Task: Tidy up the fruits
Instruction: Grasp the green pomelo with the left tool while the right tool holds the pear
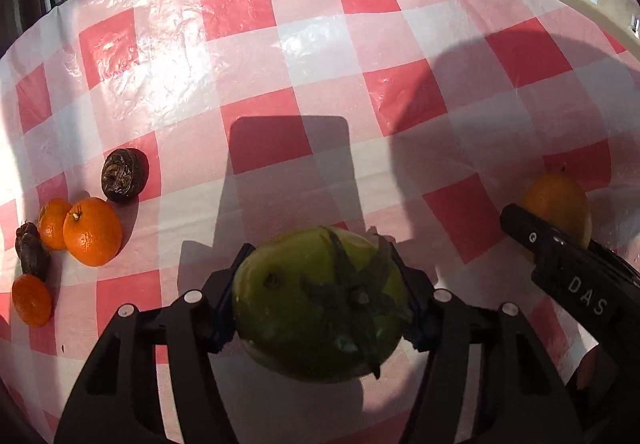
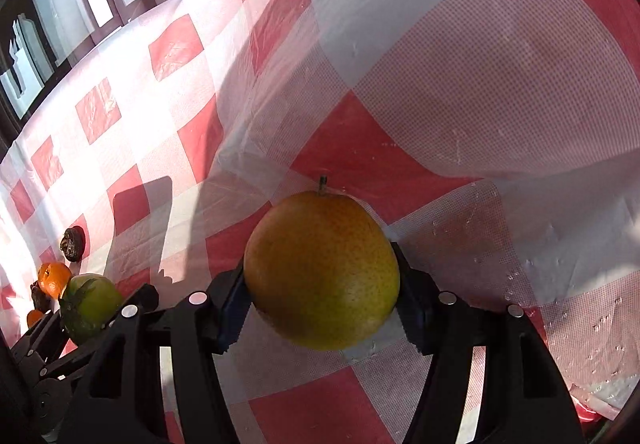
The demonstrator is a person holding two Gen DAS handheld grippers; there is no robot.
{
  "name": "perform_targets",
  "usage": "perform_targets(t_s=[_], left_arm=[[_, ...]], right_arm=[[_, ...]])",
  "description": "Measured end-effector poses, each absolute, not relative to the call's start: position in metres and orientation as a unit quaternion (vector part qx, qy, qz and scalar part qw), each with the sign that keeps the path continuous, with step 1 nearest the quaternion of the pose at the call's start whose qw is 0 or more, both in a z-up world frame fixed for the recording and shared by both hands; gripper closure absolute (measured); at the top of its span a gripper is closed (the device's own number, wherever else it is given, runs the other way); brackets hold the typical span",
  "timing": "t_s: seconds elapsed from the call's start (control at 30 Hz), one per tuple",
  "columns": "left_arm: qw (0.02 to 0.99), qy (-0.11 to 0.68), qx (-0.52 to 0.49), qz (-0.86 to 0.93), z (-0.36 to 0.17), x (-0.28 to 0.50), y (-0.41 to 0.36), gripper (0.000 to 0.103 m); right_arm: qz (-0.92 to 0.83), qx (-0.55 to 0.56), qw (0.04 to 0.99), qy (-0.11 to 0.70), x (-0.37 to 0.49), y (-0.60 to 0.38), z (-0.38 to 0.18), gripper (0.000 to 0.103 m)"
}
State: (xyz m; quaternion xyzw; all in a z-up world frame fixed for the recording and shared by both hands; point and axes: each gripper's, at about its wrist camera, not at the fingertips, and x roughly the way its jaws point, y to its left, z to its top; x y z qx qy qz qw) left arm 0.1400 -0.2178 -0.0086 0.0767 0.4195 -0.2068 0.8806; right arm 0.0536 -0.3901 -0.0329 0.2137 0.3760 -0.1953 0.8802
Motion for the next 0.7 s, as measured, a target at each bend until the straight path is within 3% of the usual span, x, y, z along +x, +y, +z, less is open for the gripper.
perform_targets(t_s=[0.2, 0.7], left_arm=[[0.887, 0.417, -0.057, -0.190, -0.006, 0.065, -0.118, 0.040], [0.892, 0.399, -0.126, -0.169, -0.009, -0.056, -0.014, 0.040]], right_arm=[[-0.195, 0.214, 0.881, 0.375, 0.059, -0.383, -0.034, 0.040], [-0.199, 0.170, 0.881, 0.395, 0.052, -0.360, -0.032, 0.041]])
